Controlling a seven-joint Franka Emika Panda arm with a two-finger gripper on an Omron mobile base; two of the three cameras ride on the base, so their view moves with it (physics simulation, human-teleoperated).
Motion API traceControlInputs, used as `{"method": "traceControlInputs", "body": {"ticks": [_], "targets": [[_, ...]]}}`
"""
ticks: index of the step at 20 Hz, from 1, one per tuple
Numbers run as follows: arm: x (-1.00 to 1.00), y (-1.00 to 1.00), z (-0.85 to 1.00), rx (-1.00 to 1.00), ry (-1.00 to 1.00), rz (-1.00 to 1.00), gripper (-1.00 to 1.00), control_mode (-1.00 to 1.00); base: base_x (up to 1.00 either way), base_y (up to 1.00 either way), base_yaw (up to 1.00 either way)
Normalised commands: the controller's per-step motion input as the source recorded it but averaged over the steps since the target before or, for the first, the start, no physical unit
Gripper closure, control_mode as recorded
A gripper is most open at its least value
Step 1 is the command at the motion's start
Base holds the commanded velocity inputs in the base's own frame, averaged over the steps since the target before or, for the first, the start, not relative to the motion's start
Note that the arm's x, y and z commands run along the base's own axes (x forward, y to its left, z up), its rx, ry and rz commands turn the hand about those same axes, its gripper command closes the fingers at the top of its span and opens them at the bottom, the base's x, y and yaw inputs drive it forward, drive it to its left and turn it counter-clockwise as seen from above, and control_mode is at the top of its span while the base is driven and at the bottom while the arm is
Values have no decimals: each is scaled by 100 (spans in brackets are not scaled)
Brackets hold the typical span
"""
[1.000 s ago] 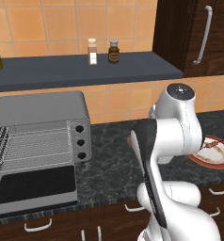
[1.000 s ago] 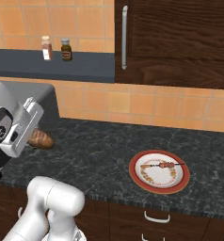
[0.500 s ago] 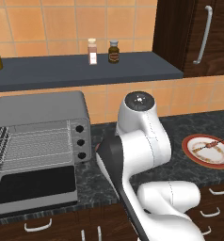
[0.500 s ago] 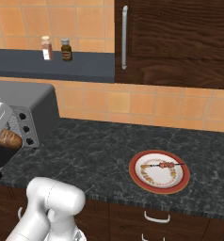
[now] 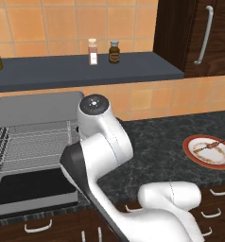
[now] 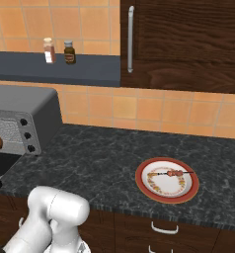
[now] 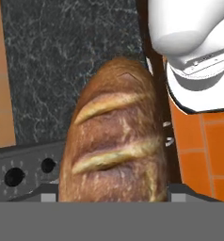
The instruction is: Pick up the kebab skewer and baguette bread, and place them inside the toaster oven. Close the toaster oven door and start by setting the timer.
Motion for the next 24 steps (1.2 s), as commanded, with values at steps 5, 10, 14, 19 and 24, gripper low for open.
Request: {"method": "traceControlInputs", "body": {"ticks": [5,10,14,19,24], "targets": [[40,81,-10,-2,0,1,100,-100,0,0,0],[52,77,-22,-2,1,0,100,-100,0,0,0],[56,70,-47,-2,0,0,100,-100,0,0,0],[47,28,-5,0,-5,0,100,-100,0,0,0],[31,24,-18,0,0,0,100,-100,0,0,0]]}}
